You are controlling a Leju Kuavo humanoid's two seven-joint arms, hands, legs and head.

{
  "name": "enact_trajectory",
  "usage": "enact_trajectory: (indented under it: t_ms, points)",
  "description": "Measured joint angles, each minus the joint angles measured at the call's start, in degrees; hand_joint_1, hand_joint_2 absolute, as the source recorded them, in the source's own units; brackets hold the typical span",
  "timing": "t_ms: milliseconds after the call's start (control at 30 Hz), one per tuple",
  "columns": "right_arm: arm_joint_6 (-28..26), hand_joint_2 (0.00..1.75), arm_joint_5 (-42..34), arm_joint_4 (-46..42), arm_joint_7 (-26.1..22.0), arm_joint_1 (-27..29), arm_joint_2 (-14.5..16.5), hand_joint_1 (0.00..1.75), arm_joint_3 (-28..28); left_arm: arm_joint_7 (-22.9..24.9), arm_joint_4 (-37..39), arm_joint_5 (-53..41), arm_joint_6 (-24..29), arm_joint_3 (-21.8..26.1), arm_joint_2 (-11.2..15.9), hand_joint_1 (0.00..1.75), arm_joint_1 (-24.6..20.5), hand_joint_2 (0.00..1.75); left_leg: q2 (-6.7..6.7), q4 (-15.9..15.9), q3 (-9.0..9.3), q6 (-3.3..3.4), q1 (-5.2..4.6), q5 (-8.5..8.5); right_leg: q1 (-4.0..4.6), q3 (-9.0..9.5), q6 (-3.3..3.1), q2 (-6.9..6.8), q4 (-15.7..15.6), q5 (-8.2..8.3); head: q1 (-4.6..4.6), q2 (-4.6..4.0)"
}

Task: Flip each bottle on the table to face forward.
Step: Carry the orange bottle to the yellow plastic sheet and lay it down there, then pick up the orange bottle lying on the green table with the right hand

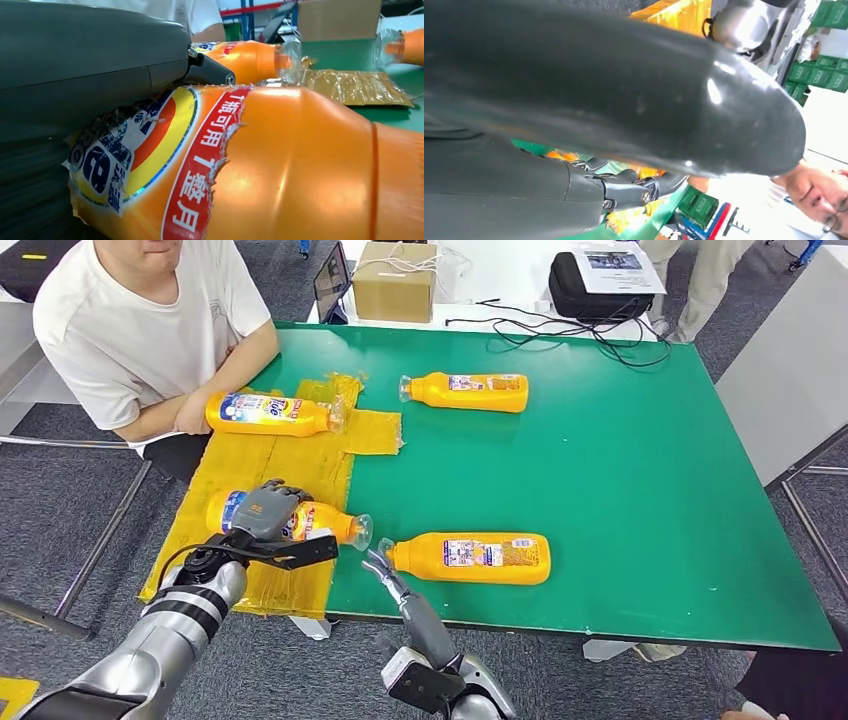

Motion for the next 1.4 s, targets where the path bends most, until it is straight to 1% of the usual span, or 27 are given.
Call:
enact_trajectory:
  t_ms: [33, 67, 100, 167, 300, 433, 500, 600, 633, 700, 767, 867, 900, 967, 1033, 1100, 1167, 1200, 1300, 1400]
  points:
    - [0.0, 0.0, -0.2, 0.0, 0.0, 0.0, -0.1, 0.0, 0.0, 0.0, 0.7, 0.1, -0.5, -0.1, -0.1, 0.73, -0.6, 1.75, 0.01, 0.0, 0.0, 0.0, 0.0, 0.0, 0.0, -0.01, 0.0, 0.01, 0.0, 0.0, 0.01, 0.0]
    - [-0.1, 0.0, -0.5, 0.0, -0.2, 0.0, -0.2, 0.0, 0.0, 0.2, 1.5, 0.0, -1.2, -0.2, -0.2, 0.29, -1.1, 1.75, 0.0, 0.0, 0.0, 0.0, 0.0, 0.0, 0.0, -0.01, 0.0, 0.0, 0.0, 0.0, 0.01, 0.0]
    - [-0.1, 0.0, -1.0, -0.2, -0.4, 0.1, -0.2, 0.0, -0.1, 0.6, 2.1, -0.2, -2.2, -0.5, -0.4, 0.1, -1.7, 1.75, -0.01, 0.0, 0.0, 0.0, 0.0, 0.0, 0.0, 0.0, 0.0, -0.02, 0.0, 0.0, 0.01, 0.0]
    - [-0.2, 0.0, -2.2, -0.7, -1.4, 0.2, -0.2, 0.0, -0.3, 2.0, 3.7, -1.1, -5.6, -1.4, -0.6, 0.0, -3.5, 1.75, -0.04, 0.0, 0.0, 0.0, 0.0, 0.0, -0.01, 0.03, 0.0, -0.06, 0.0, -0.01, 0.02, 0.0]
    - [-0.2, 0.0, -3.5, -2.1, -2.6, 0.4, -0.5, 0.0, -0.4, 5.3, 7.0, -1.8, -13.8, -3.4, -1.0, 0.0, -7.5, 1.75, -0.04, 0.0, 0.06, 0.0, -0.01, 0.0, -0.01, 0.09, 0.0, -0.05, 0.0, 0.0, 0.01, 0.0]
    - [-0.2, 0.0, -4.0, -2.8, -2.9, 0.4, -0.8, 0.0, -0.5, 6.6, 9.1, -1.8, -17.0, -4.8, -1.3, 0.0, -9.6, 1.75, -0.02, 0.0, 0.12, 0.0, -0.01, 0.0, 0.0, 0.12, -0.07, -0.03, 0.0, 0.05, 0.0, 0.0]
    - [-0.5, 0.0, -4.7, -3.1, -2.9, 0.4, -1.0, 0.0, -0.4, 7.1, 10.0, -1.7, -19.8, -5.2, -1.4, 0.0, -10.4, 1.75, -0.02, 0.0, 0.12, 0.0, 0.0, 0.0, 0.0, 0.13, -0.11, -0.04, 0.0, 0.08, 0.0, 0.0]
    - [-2.0, 0.0, -7.3, -3.2, -3.0, -0.1, -1.2, 0.0, 0.0, 7.8, 11.7, -1.8, -29.8, -6.1, -1.4, 0.0, -12.9, 1.75, -0.03, 0.0, 0.15, 0.0, 0.0, 0.0, 0.0, 0.2, -0.11, -0.04, 0.0, 0.07, 0.0, 0.0]
    - [-2.6, 0.0, -8.3, -3.2, -3.0, -0.4, -1.3, 0.0, 0.3, 7.7, 12.3, -1.8, -33.2, -6.6, -1.3, 0.0, -13.8, 1.75, -0.02, 0.0, 0.18, 0.0, 0.0, 0.0, 0.0, 0.25, -0.11, -0.04, 0.0, 0.07, 0.0, 0.0]
    - [-3.8, 0.0, -10.1, -3.2, -3.0, -1.3, -1.6, 0.0, 0.8, 7.2, 13.2, -1.6, -37.8, -7.3, -1.0, 0.0, -15.2, 1.75, -0.01, 0.0, 0.25, 0.0, 0.0, 0.0, 0.0, 0.31, -0.12, -0.03, 0.0, 0.07, 0.01, 0.0]
    - [-4.7, 0.0, -11.6, -3.2, -3.0, -2.1, -1.9, 0.0, 1.3, 5.8, 13.8, -0.8, -40.5, -7.8, -0.7, 0.0, -16.1, 1.75, 0.0, 0.0, 0.3, 0.0, 0.0, 0.0, 0.0, 0.34, -0.12, -0.02, 0.0, 0.07, 0.01, 0.0]
    - [-5.2, 0.0, -13.5, -3.2, -3.0, -3.2, -2.4, 0.0, 1.7, 1.7, 14.5, 2.1, -43.5, -8.0, 0.2, 0.0, -16.6, 1.75, 0.0, 0.0, 0.32, -0.01, 0.0, 0.01, 0.0, 0.35, -0.12, -0.02, 0.0, 0.07, 0.01, 0.0]
    - [-5.4, 0.0, -14.0, -3.2, -3.0, -3.5, -2.6, 0.0, 1.8, -0.1, 14.6, 3.7, -43.9, -7.9, 0.5, 0.0, -16.6, 1.75, 0.0, 0.0, 0.32, -0.01, 0.01, 0.02, 0.0, 0.35, -0.12, -0.02, 0.0, 0.07, 0.01, 0.0]
    - [-5.7, 0.0, -14.7, -3.2, -3.0, -4.0, -3.0, 0.0, 2.0, -4.9, 14.5, 8.4, -43.1, -7.0, 1.0, 0.0, -16.1, 1.75, 0.0, 0.0, 0.32, -0.03, 0.01, 0.03, 0.0, 0.34, -0.12, -0.02, 0.0, 0.07, 0.01, 0.0]
    - [-5.9, 0.0, -15.3, -3.2, -3.0, -4.1, -3.3, 0.0, 2.3, -10.5, 13.9, 15.3, -41.2, -5.1, 1.2, 0.0, -14.8, 1.75, 0.0, 0.0, 0.31, -0.04, 0.01, 0.03, 0.0, 0.32, -0.12, -0.03, 0.0, 0.07, 0.01, 0.0]
    - [-6.0, 0.0, -15.3, -3.2, -3.0, -4.2, -3.5, 0.0, 2.6, -14.2, 12.6, 22.9, -41.3, -2.3, 1.0, 0.0, -13.1, 1.75, 0.0, 0.0, 0.28, -0.04, 0.0, 0.03, 0.0, 0.3, -0.12, -0.04, 0.0, 0.06, 0.02, 0.0]
    - [-6.0, 0.0, -15.0, -3.3, -3.0, -4.3, -3.5, 0.0, 2.9, -15.8, 11.0, 28.7, -42.1, 0.6, 0.5, 0.0, -11.3, 1.75, 0.01, 0.0, 0.26, -0.04, 0.0, 0.03, -0.01, 0.27, -0.12, -0.03, 0.0, 0.06, 0.02, 0.0]
    - [-6.0, 0.0, -14.9, -3.3, -3.0, -4.3, -3.5, 0.0, 3.0, -16.3, 9.7, 30.6, -41.5, 1.8, 0.2, 0.0, -10.3, 1.75, 0.01, 0.0, 0.24, -0.04, -0.01, 0.02, -0.01, 0.25, -0.12, -0.02, 0.0, 0.06, 0.01, 0.0]
    - [-5.5, 0.0, -13.9, -3.3, -3.0, -4.3, -3.5, 0.0, 3.0, -16.8, 4.3, 34.8, -36.1, 3.7, -1.1, 0.0, -7.0, 1.75, 0.01, 0.0, 0.2, -0.03, -0.02, 0.01, -0.02, 0.21, -0.12, -0.03, 0.0, 0.05, 0.01, 0.0]
    - [-5.4, 0.0, -11.9, -3.3, -3.0, -4.3, -3.5, 0.0, 3.0, -16.0, -1.4, 39.4, -31.2, 4.6, -2.8, 0.0, -4.2, 1.75, -0.01, 0.0, 0.18, -0.02, -0.02, 0.01, -0.02, 0.21, -0.12, -0.05, 0.0, 0.05, 0.0, 0.0]
